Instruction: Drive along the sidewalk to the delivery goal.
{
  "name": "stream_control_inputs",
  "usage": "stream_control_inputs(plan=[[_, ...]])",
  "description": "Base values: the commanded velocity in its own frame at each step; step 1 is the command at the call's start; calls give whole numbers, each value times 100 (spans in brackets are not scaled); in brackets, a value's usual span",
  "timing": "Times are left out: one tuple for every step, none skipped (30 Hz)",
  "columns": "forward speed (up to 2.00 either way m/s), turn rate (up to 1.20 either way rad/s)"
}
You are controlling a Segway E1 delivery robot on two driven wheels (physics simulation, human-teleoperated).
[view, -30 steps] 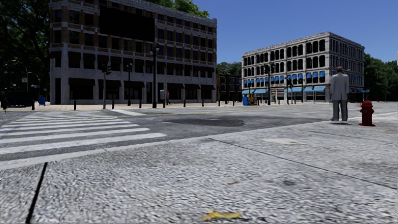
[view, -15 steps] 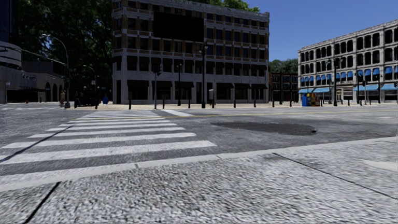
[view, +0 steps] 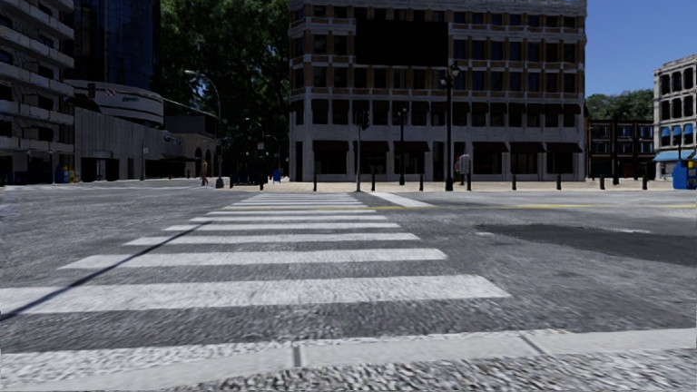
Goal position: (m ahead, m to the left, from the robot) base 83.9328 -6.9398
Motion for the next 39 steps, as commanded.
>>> stream_control_inputs(plan=[[199, 59], [199, 56], [199, 54], [199, 51], [199, 44], [199, 0], [199, 0], [199, 0], [199, 0], [193, 0], [173, 0], [142, 0], [130, 0], [127, 0], [126, 0], [126, 0], [126, 0], [126, 0], [126, 0], [126, 0], [126, 0], [127, 0], [128, 0], [129, 0], [131, 0], [133, 0], [133, 0], [136, 0], [139, 0], [140, 0], [141, 0], [141, 0], [141, 0], [141, 0], [141, 0], [142, 0], [142, 0], [142, 0], [142, 0]])
